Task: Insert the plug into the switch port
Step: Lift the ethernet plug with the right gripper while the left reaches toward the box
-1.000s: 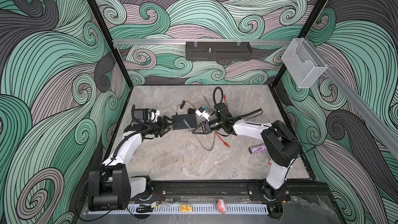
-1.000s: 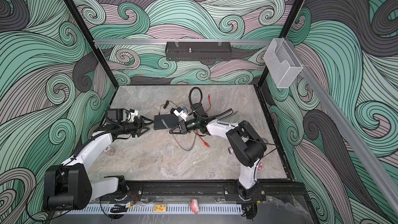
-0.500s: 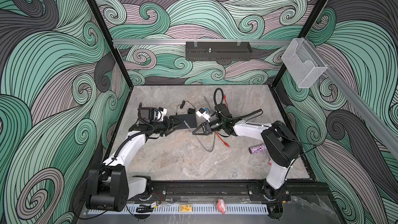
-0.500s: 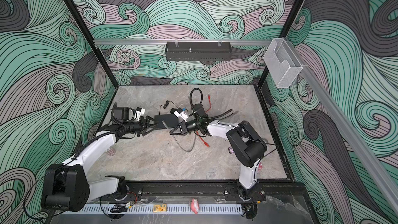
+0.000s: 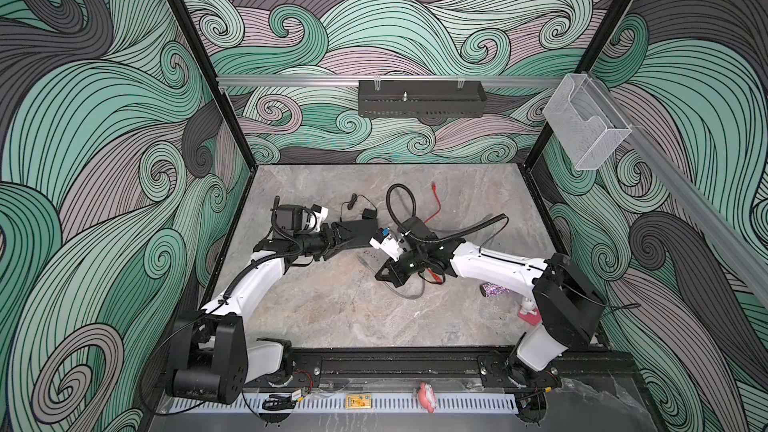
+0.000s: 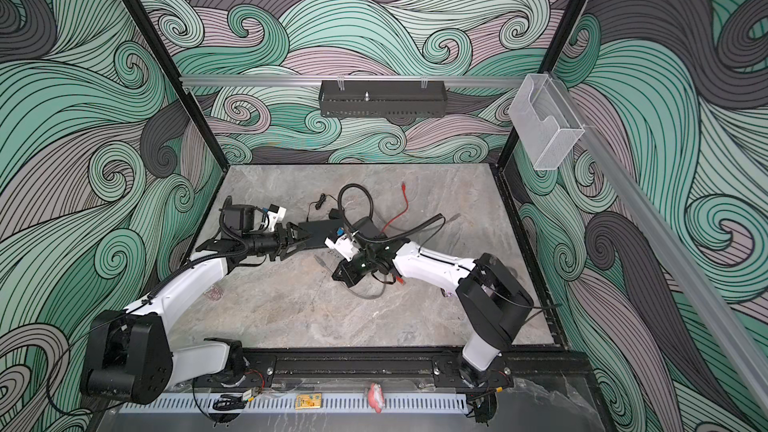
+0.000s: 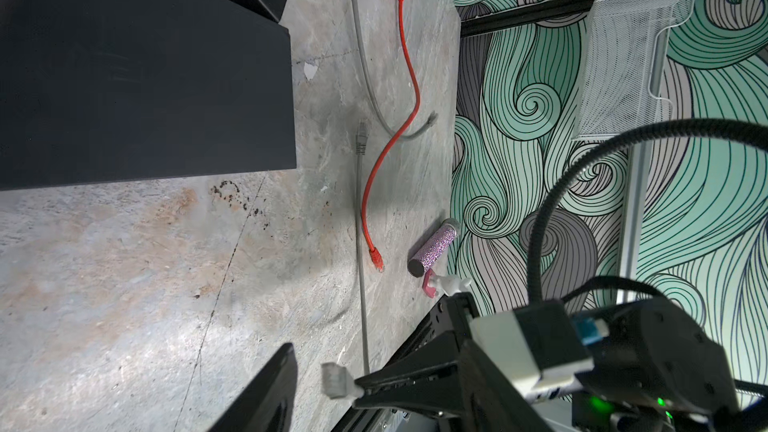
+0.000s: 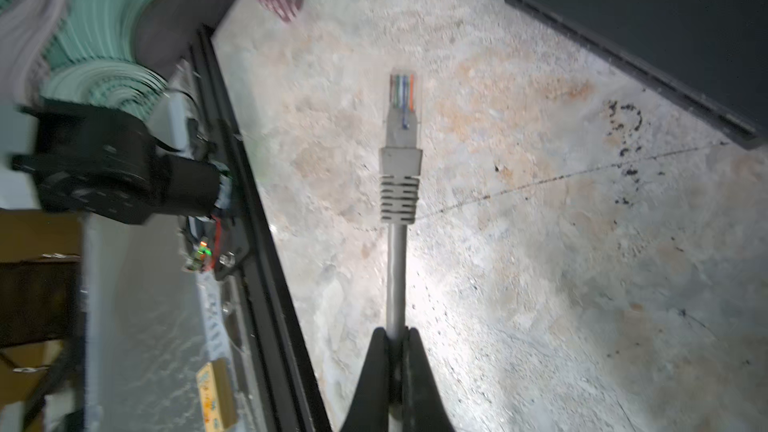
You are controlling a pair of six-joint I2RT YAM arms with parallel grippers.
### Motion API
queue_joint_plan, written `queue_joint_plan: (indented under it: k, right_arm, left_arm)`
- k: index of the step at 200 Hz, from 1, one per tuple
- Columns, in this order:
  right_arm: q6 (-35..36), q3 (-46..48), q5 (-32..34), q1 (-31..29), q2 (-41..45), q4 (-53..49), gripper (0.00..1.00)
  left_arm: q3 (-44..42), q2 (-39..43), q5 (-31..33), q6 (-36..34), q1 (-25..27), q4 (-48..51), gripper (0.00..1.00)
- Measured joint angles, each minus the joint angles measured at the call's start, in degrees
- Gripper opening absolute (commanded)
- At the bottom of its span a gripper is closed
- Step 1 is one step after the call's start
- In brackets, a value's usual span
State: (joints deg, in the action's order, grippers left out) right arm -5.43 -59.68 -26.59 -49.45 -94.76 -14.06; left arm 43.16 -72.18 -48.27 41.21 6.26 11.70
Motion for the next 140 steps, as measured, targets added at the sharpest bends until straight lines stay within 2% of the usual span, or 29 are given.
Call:
queue_joint_plan:
  k: [35, 71, 105, 140]
  right_arm:
    - [3.98, 0.48, 12.55, -2.75, 0.39, -2.60, 0.02]
    - [6.36, 1.81, 22.62, -5.01, 1.88, -3.34, 0.02]
    - [7.85, 3.34, 29.49, -7.39, 2.82, -3.34, 0.02]
    - [8.31, 4.72, 33.38, -7.91, 3.91, -2.97, 0.02]
  left_arm:
    - [0.02, -0.72, 0.02, 0.02, 0.04, -0.24, 0.64]
    - [0.02, -1.03, 0.02, 0.02, 0.20, -0.33, 0.64]
    - [0.00, -1.64, 0.04, 0.02, 0.20, -0.42, 0.64]
    - [0.00, -1.88, 0.04, 0.02, 0.20, -0.61, 0.64]
